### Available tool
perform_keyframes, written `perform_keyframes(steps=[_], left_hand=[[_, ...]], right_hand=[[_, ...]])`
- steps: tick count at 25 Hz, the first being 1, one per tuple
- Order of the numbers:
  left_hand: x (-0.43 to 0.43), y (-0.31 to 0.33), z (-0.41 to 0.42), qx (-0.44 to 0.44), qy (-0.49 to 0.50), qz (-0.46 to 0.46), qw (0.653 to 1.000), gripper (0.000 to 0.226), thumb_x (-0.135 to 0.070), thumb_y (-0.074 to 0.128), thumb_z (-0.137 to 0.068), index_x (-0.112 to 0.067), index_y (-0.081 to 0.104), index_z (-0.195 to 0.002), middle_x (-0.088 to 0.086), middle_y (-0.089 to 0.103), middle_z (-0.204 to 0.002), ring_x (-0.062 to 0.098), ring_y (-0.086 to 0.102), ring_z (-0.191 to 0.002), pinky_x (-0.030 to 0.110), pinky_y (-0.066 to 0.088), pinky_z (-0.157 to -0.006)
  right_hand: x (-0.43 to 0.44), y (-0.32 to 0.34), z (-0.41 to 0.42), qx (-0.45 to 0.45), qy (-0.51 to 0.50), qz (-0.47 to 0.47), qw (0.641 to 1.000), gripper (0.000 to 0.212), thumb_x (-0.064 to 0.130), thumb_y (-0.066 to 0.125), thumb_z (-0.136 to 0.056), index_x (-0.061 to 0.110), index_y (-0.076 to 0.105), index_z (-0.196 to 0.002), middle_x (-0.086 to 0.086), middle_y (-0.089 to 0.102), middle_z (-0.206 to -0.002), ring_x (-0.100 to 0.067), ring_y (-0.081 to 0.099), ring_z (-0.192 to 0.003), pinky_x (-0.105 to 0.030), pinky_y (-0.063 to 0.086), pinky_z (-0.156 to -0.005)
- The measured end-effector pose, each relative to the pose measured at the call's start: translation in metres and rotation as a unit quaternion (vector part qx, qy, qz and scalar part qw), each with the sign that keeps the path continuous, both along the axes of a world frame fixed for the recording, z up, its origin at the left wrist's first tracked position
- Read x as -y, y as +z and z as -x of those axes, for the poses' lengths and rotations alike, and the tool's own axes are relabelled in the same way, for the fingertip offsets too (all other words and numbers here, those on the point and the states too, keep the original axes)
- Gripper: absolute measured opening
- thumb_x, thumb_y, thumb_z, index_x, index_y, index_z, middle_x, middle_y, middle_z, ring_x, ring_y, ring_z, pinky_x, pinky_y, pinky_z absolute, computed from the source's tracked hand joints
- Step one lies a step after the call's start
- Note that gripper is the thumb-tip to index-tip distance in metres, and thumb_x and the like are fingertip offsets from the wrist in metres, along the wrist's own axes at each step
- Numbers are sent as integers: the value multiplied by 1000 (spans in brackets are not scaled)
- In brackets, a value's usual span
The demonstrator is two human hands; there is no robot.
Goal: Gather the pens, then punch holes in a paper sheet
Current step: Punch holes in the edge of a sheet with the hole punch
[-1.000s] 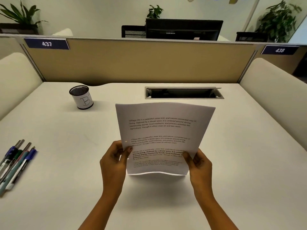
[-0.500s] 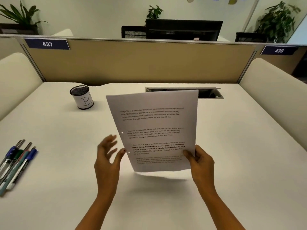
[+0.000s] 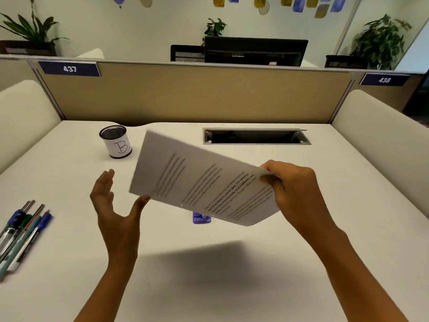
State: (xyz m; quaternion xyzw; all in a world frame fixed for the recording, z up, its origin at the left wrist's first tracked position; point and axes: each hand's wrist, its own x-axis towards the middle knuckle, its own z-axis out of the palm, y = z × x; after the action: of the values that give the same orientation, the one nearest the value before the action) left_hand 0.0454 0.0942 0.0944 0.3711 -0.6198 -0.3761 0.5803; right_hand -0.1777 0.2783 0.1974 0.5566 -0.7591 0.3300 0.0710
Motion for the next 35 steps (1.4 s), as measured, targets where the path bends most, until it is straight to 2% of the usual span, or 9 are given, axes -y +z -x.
perform_keyframes(steps=[2,5,8,11,15,22,26,31,35], left_hand=[[-2,-3,0,5,-9,-9,1000,70,-25,73,-77,-28,37,-137,-13,43,-143,6,39,-134,28,31,-111],[-5,-8,-1,20,-54,-31,998,50,-22,70,-80,-35,50,-124,-18,55,-129,4,50,-123,12,42,-98],[-12,-19,0,13,-93,-85,992,27,-20,68,-82,-39,61,-98,-20,69,-99,5,62,-100,8,50,-79],[-19,-34,3,6,-77,-137,988,19,-12,68,-83,-25,66,-97,-13,71,-90,11,66,-90,9,53,-70],[-26,-43,5,16,-68,-173,982,21,-11,67,-84,-13,66,-105,-5,71,-92,7,66,-86,21,53,-76],[-25,-39,6,-2,-66,-153,986,26,-6,66,-83,-12,63,-108,-9,68,-96,10,65,-89,4,52,-68],[-26,-42,7,5,-65,-162,985,30,-6,67,-83,-14,61,-111,-3,68,-98,13,64,-91,11,53,-73],[-30,-45,7,-9,-54,-151,987,29,-8,67,-82,-27,60,-103,-9,68,-98,12,65,-89,7,54,-67],[-35,-57,7,25,-60,-163,985,30,-11,67,-82,-21,59,-110,-6,68,-100,15,64,-93,26,53,-82]], right_hand=[[7,6,-4,-17,-3,-88,996,19,30,60,-85,15,66,-96,-5,71,-98,-22,68,-80,-23,55,-75],[19,6,-10,-54,-10,-187,981,22,30,64,-83,21,61,-103,-1,68,-106,-20,67,-84,-26,55,-83],[28,-2,-13,-79,-6,-219,973,27,28,66,-81,23,58,-107,0,68,-105,-19,67,-82,-27,55,-82],[32,-12,-16,-99,4,-228,969,27,24,66,-80,25,58,-106,2,68,-102,-18,66,-79,-25,53,-74],[37,-23,-19,-108,17,-245,963,22,22,65,-81,26,58,-102,3,68,-98,-17,65,-78,-24,51,-70],[38,-19,-19,-107,9,-212,971,22,26,67,-80,28,60,-101,5,69,-100,-19,65,-81,-35,53,-82],[40,-25,-14,-99,37,-217,970,17,20,60,-85,22,61,-101,0,69,-102,-18,64,-81,-24,50,-77],[37,-25,-10,-73,58,-190,977,18,23,60,-86,19,62,-103,-3,69,-104,-19,64,-84,-24,51,-80],[37,-32,-8,-77,65,-216,971,15,24,56,-88,22,60,-103,0,68,-105,-17,65,-86,-22,53,-80]])
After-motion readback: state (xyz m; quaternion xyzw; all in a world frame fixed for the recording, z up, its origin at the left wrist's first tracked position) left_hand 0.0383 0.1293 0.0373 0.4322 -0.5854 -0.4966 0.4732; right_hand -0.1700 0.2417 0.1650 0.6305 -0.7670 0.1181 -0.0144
